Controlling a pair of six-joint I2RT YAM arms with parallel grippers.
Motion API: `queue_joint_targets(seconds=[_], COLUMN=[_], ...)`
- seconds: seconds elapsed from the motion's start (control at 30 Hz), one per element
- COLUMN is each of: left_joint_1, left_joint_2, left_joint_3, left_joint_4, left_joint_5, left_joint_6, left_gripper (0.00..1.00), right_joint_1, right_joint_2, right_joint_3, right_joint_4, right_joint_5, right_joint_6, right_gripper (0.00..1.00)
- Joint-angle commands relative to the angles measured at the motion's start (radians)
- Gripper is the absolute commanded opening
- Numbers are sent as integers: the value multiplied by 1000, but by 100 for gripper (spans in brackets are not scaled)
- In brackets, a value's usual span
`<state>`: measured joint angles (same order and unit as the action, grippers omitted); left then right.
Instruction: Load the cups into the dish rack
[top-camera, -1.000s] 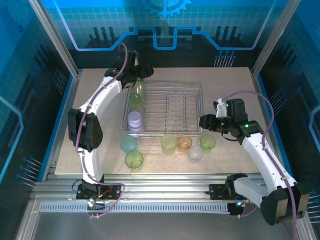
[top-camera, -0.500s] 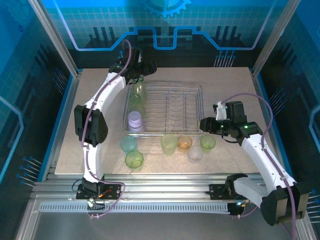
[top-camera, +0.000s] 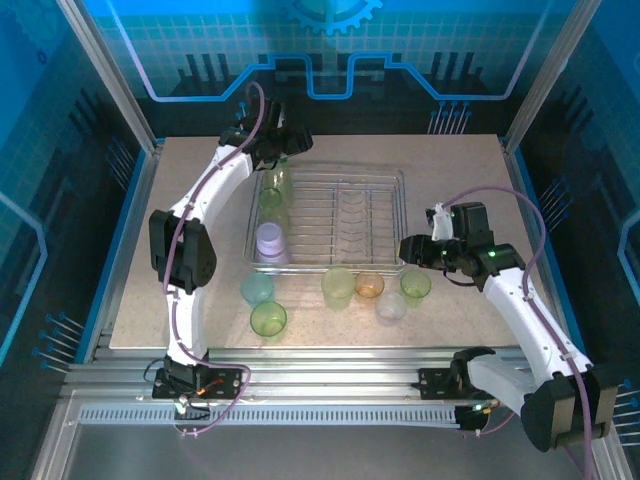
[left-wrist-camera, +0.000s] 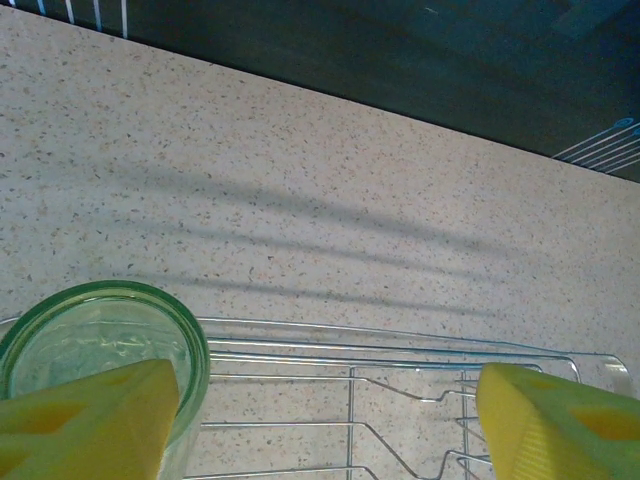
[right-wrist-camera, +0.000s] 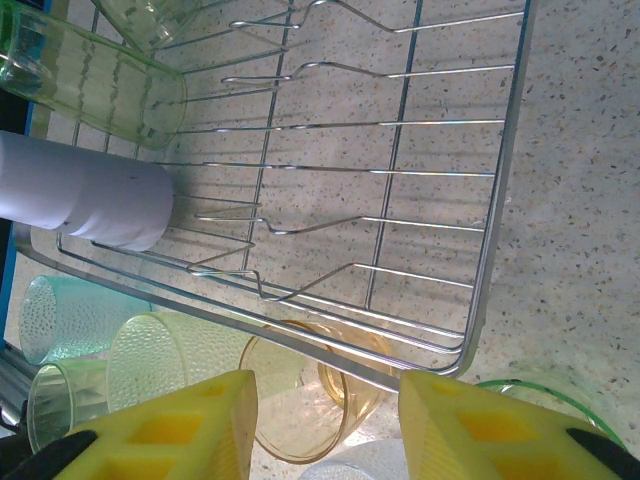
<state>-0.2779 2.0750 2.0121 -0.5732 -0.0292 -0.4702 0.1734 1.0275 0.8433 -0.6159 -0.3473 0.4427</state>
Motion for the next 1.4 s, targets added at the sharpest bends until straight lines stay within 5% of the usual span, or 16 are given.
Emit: queue_joint_targets(seconds=[0.0, 0.57, 1.37], left_joint_1=[-1, -1, -33], left_joint_2=[5, -23, -309], left_joint_3=[-18, -110, -493], left_joint_4=[-33, -44, 166], left_joint_5=[-26, -52, -40], left_joint_6=[-5, -37, -131], left_gripper=[79, 80, 79], right_joint_1=[-23, -23, -21], right_joint_2=[-18, -40, -55], right_joint_3=[13, 10, 5], right_joint_4=[-28, -38, -31], right_joint_5=[5, 16, 9], right_joint_6=[-19, -11, -5], right_gripper=[42, 42, 42])
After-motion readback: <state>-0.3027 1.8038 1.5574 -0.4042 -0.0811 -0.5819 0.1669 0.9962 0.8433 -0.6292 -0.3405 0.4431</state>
